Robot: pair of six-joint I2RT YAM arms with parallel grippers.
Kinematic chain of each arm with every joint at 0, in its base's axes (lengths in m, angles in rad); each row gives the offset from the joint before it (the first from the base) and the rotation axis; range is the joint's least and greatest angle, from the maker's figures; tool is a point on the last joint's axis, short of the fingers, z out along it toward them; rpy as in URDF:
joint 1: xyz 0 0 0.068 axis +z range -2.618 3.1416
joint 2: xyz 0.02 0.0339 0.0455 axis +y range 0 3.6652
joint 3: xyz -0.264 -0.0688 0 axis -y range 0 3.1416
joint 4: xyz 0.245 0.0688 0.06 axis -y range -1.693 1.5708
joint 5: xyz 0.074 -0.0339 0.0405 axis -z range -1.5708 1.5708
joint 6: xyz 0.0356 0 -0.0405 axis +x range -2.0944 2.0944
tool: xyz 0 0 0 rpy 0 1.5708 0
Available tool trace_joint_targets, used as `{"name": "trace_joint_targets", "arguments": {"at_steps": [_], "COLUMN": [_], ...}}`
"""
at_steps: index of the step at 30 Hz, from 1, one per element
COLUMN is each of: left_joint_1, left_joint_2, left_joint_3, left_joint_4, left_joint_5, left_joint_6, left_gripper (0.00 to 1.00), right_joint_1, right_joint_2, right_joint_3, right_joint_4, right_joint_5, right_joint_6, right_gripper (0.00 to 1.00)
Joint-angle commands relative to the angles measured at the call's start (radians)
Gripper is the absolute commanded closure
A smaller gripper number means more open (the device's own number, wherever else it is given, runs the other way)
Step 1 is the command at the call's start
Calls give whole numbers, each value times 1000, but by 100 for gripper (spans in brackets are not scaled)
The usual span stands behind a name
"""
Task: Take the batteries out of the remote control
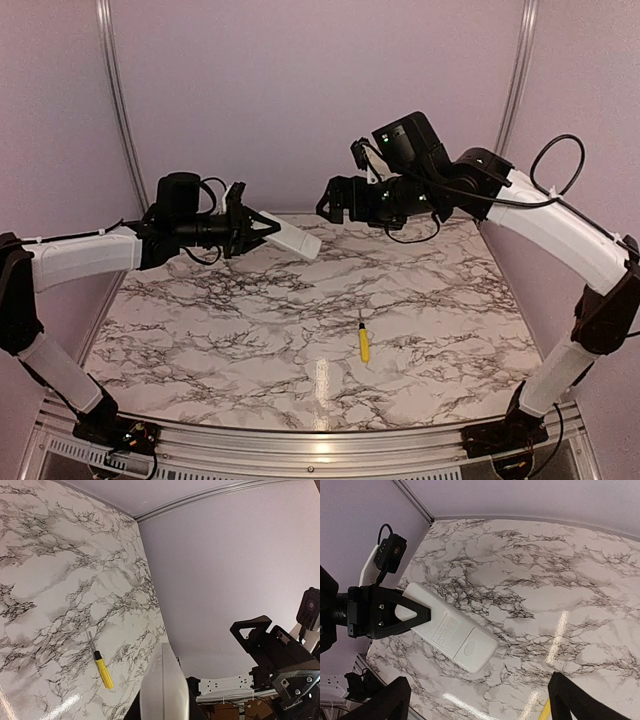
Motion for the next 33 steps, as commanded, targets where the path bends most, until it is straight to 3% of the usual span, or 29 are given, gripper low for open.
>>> {"name": "trace_joint_targets", "arguments": {"at_steps": [1,5,12,18,33], "left_joint_1": [30,44,46,46,46], "left_joint_2": [-30,-39,6,14,38], "left_joint_3": [-33,-87,-137,-115,-150], "left_joint_4": [119,345,778,686,736], "left_joint_5": [61,121,191,192,166], "left_joint_6": [-124,-267,-525,-472,-504], "left_gripper": [100,100,100,100,100], "right_joint_1": [-40,-71,-79,-80,-81], "right_joint_2": [-80,-106,-88,-49,-6], "right_joint_3": [-104,-203,-223,-180,-161], "right_joint_4": [156,260,341,375,389], "right_joint_5": [-109,-228,-317,-382,-408], "right_joint_6": [170,251,361,399,424], "right_gripper": [6,12,19,24,48]}}
